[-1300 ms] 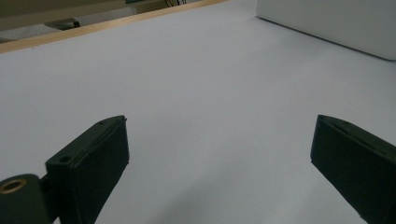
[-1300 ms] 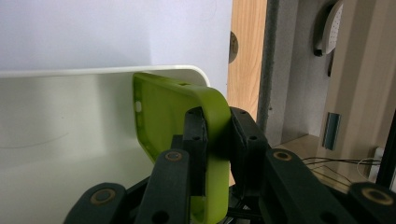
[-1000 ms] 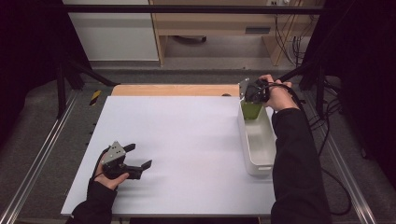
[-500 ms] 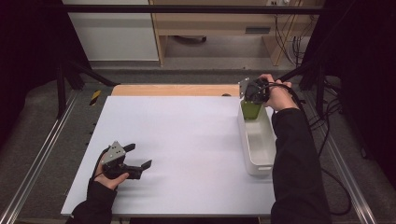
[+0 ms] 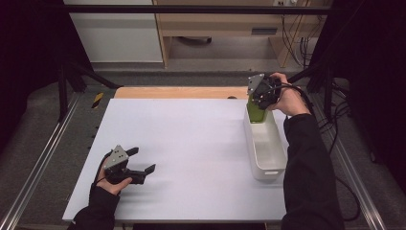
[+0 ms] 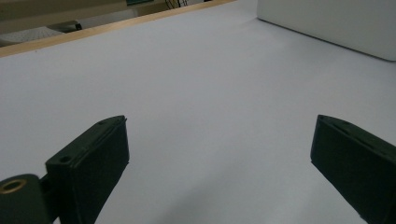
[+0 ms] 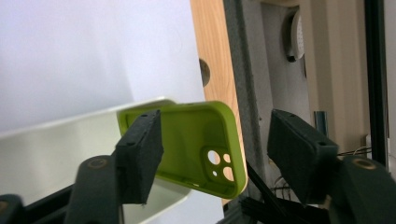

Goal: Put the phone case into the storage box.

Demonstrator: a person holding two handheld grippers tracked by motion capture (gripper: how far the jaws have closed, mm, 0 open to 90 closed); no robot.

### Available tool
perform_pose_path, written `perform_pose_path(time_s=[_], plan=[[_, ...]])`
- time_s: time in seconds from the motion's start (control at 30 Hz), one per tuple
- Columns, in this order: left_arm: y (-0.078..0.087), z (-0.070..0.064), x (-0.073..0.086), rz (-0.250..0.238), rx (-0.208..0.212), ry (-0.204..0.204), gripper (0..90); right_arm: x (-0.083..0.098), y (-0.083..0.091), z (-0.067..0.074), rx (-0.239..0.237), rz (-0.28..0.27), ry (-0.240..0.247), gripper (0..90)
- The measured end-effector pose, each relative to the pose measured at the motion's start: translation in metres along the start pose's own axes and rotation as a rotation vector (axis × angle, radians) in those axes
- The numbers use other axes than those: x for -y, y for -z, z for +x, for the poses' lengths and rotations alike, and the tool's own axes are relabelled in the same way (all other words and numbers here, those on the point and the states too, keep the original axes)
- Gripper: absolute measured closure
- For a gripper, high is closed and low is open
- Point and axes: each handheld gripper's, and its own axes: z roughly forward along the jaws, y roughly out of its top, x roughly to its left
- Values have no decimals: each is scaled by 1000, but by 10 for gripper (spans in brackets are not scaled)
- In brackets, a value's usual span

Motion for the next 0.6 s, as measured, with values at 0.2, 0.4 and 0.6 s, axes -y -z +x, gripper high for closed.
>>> perform_pose_path(time_s=[0.2, 0.4, 0.6], plan=[[0, 0, 0, 2, -1, -1, 38, -2, 17, 4, 16, -53, -94, 277], [0, -1, 0, 5, -1, -10, 36, 1, 33, 12, 24, -106, -246, 226], [0, -1, 0, 3, 0, -11, 34, 2, 46, 20, 10, -181, -394, 140]])
